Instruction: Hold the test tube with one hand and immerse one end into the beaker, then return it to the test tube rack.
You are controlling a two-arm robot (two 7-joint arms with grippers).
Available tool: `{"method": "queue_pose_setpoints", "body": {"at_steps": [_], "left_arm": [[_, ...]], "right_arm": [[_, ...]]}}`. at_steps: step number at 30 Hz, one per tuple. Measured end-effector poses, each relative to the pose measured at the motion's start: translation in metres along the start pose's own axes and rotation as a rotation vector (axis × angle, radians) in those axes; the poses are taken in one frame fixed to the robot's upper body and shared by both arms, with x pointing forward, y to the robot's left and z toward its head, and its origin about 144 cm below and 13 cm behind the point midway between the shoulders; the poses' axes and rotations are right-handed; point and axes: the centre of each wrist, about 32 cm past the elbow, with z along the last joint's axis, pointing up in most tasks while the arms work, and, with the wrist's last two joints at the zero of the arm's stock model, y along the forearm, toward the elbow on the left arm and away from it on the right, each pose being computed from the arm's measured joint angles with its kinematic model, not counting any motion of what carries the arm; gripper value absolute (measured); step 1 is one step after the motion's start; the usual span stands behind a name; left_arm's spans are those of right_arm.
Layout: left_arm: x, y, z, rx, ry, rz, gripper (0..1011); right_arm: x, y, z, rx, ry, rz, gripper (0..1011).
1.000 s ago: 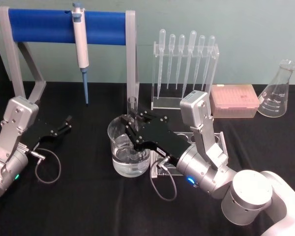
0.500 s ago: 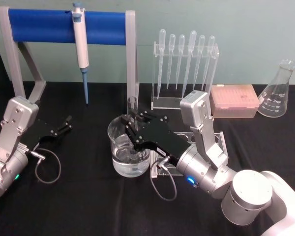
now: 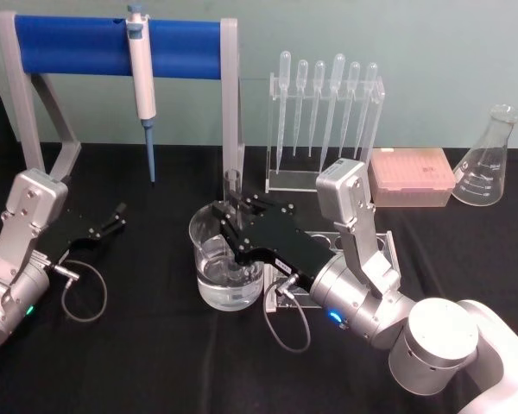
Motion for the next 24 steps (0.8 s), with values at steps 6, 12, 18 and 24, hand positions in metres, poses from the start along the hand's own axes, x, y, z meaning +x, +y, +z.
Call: {"method": "queue_pose_setpoints", "body": {"at_steps": [6, 12, 18, 24], "left_arm": [[0.0000, 0.0000, 0.0000, 0.000, 0.000, 0.000, 1000], [0.0000, 0.0000, 0.0000, 0.000, 0.000, 0.000, 1000], [0.0000, 0.0000, 0.0000, 0.000, 0.000, 0.000, 1000], [0.0000, 0.0000, 0.0000, 0.000, 0.000, 0.000, 1000]], "right_arm": [[0.0000, 0.0000, 0.0000, 0.000, 0.000, 0.000, 225], [0.0000, 0.0000, 0.0000, 0.000, 0.000, 0.000, 225], [0.0000, 0.0000, 0.0000, 0.000, 0.000, 0.000, 225], [0.0000, 0.0000, 0.0000, 0.000, 0.000, 0.000, 225]]}}
